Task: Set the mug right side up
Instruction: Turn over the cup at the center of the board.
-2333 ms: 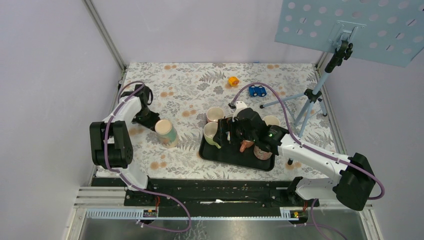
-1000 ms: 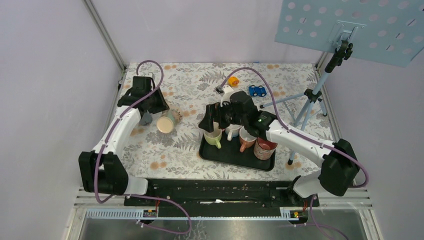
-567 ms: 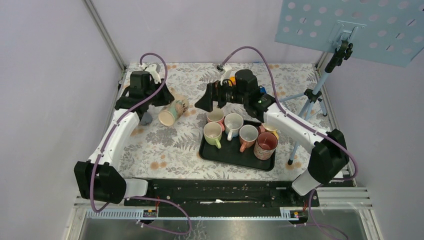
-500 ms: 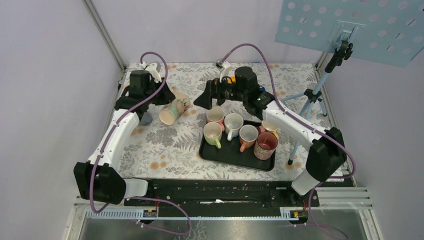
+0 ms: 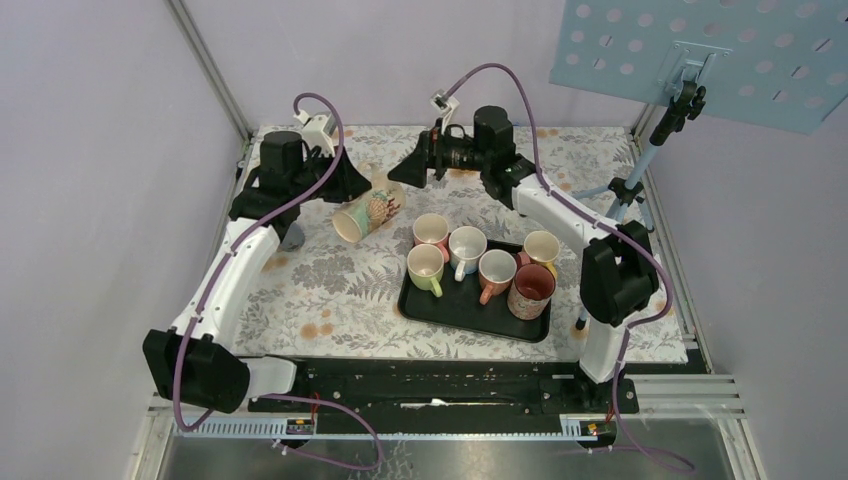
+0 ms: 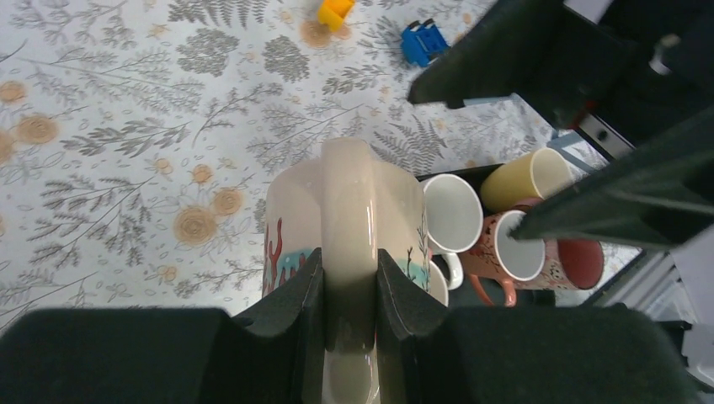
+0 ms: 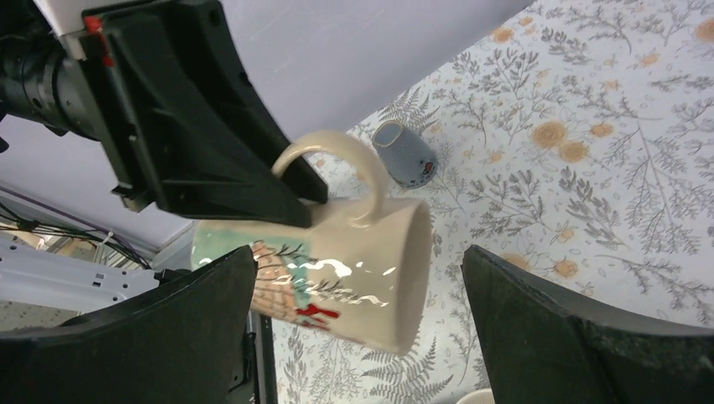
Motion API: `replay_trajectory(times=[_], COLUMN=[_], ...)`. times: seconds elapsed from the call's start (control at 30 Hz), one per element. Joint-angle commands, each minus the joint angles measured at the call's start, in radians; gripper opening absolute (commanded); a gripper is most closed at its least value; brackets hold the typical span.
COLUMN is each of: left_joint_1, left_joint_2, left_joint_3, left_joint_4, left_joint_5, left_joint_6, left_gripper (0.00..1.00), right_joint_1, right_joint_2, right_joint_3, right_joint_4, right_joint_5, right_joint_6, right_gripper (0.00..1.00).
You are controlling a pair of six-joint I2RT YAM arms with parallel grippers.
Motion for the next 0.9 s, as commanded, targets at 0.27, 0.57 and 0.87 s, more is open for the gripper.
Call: replay_trajectory(times=[0.27,0.57,0.87], left_joint_1=[-0.028,-0.037,-0.045], left_joint_2=[-0.069,-0.07,-0.061], left_joint_3=[0.088,0.091,0.109], left_joint_4=[0.173,0.195,0.226], left_joint_5=[0.177,0.231,0.315], left_joint_6=[-0.007,-0.024,-0.039], left_gripper=[0.0,0.0,0.0], right_joint_1=[-0.028,-0.028,-0.028], right_joint_2=[0.088,0.11,0.122], right_joint_3=[0.146,0.154,0.135], right_joint_4=[0.131,0.198,0.402], right_joint_5=[-0.222,-0.324,-0.424], right_joint_6=[0.03,0.08,0.241], right_gripper=[0.9,0.78,0.71])
